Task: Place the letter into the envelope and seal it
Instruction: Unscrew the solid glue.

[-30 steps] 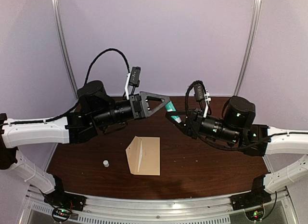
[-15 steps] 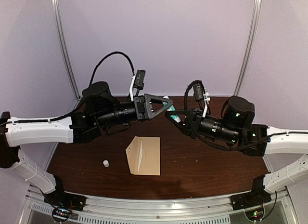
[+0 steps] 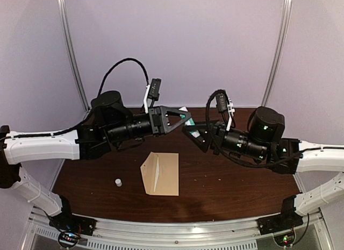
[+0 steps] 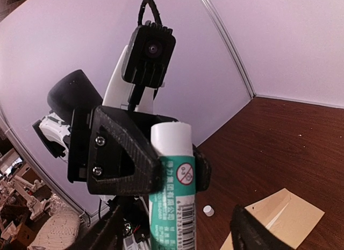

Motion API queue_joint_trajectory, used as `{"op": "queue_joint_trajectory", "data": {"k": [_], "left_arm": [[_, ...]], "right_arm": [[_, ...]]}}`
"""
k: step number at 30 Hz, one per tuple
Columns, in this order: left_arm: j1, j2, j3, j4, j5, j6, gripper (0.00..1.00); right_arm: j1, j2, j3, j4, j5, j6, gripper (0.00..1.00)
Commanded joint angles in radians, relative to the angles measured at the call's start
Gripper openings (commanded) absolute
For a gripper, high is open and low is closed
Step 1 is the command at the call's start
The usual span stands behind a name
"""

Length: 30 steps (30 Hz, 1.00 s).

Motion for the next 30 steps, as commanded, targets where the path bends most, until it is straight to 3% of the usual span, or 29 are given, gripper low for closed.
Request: {"op": "queue_joint_trajectory", "data": {"k": [1,4,7,13,23,30], "left_arm": [[-0.002,-0.064,0.03,-0.048,-0.047,0.052,0.01],[0.0,-0.087,0.024,-0.072,-0.049,0.073,0.0],[0.0,-0.094,0.017,-0.056,-0.002,0.096,0.0],[0.0,-0.076,0.019,0.05,0.175,0.1,0.0],[-0.001,-0.069,0.02,0.087,0.235,0.094,0.0],[-0.001,-0.069,0.012,0.112,0.235,0.083,0.0]], "right_arm": [[0.0,-0.053,0.024,-0.063,-0.066,-0.004,0.84],[-0.025,-0.063,0.037,-0.123,-0.184,0.005,0.94],[-0.063,-0.063,0.019,-0.085,-0.358,0.058,0.93],[-0.078,-0.049,-0.016,0.094,-0.526,0.166,0.8],[-0.079,-0.017,-0.006,0.173,-0.567,0.189,0.44],[-0.08,0.018,0.0,0.196,-0.595,0.207,0.43]]}}
